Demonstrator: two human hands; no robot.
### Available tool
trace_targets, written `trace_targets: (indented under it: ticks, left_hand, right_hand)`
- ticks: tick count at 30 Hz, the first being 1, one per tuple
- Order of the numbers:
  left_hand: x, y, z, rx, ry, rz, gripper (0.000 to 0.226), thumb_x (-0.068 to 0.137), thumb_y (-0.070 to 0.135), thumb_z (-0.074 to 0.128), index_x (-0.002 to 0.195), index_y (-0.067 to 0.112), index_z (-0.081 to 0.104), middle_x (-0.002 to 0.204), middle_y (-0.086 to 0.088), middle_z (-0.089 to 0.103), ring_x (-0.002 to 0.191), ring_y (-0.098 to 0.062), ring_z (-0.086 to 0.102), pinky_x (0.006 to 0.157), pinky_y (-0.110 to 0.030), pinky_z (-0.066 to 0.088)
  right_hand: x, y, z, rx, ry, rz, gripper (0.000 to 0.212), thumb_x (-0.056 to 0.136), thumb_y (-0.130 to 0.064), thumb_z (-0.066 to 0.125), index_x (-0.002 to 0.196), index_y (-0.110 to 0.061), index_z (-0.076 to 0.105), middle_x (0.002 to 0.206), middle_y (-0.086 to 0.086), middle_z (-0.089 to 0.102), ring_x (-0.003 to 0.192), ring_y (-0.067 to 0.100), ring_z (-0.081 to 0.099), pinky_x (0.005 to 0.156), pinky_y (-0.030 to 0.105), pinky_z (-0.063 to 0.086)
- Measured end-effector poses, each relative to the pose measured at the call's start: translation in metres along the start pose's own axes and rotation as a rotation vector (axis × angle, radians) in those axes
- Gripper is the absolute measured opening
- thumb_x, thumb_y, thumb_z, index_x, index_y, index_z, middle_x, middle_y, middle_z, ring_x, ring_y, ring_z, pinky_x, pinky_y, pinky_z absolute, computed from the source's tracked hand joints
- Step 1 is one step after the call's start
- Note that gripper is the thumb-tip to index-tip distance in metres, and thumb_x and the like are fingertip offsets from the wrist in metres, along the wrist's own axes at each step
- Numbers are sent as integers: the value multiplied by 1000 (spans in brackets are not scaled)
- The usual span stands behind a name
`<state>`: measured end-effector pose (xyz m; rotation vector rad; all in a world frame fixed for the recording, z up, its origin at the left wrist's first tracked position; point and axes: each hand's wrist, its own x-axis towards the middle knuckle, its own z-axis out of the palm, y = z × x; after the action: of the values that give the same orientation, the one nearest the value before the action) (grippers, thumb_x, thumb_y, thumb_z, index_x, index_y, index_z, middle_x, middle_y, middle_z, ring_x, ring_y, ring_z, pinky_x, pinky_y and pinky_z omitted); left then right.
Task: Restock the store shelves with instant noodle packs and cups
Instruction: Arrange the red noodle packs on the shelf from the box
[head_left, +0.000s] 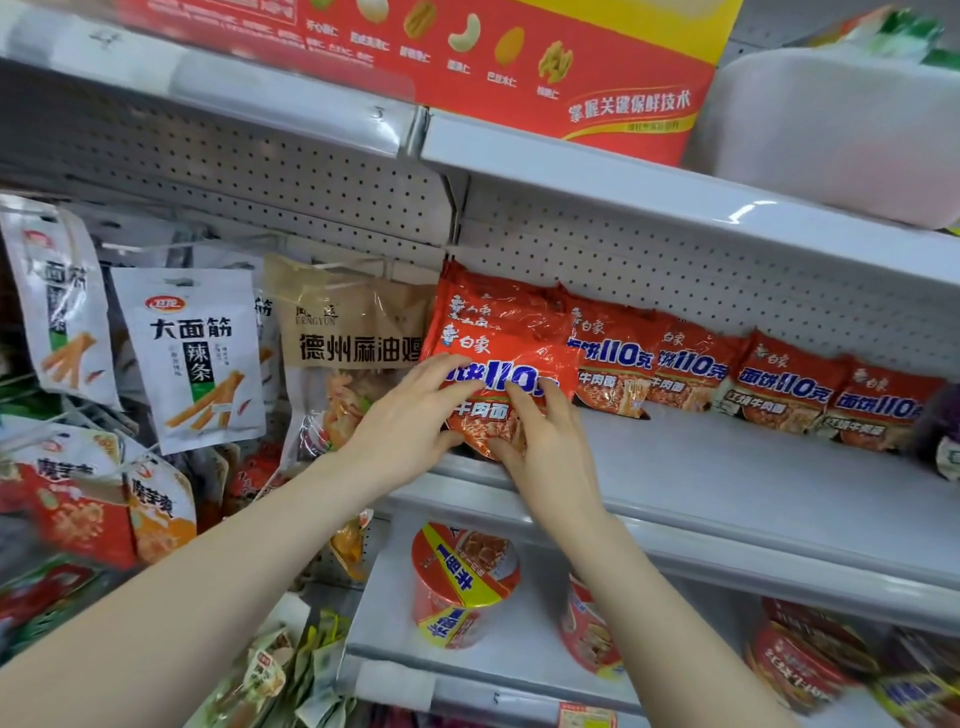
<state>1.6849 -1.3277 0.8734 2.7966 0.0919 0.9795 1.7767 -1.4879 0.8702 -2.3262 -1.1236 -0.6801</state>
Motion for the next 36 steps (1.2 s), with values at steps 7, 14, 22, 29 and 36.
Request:
trace_targets:
  ticks: [7,14,22,29,36]
  left_hand:
    - [16,8,-3,48,59,-83,60,74,12,81,128,27,58,146,4,36,137,-21,26,94,-37,49]
    - [26,9,3,152,81,-95,66,66,3,83,123,25,59,143,-1,40,133,-27,31,80,-35,54]
    - [15,14,2,88,79,-81,52,77,12,78,126,19,61,148,-6,39,138,-31,30,95,-45,49]
    - [-4,33,10,-22,178,-50,33,82,14,73,114,18,68,133,-6,53,125,-31,44,99,-46,44]
    - [-11,94,38,-210,164,84,29,83,14,70,112,19,66,119,-3,57,118,-27,49,99,-42,42]
  right_hand:
    - [18,3,8,-42,30,10,74,84,-32,76,148,-23,40,154,14,29,137,34,33,103,46,45]
    - [31,5,10,-101,44,6,80,78,-35,81,145,-22,41,147,14,33,130,35,39,93,45,53]
    - [18,6,2,-15,37,5,62,88,-34,72,143,-17,48,149,15,36,133,35,38,99,45,46]
    - [-20,19,-19,-8,135,64,41,93,-27,65,130,-12,60,140,17,49,122,36,51,95,48,50]
    - [-92,56,-48,-78,194,175,37,94,-23,62,129,-11,60,132,16,53,118,33,51,96,46,47]
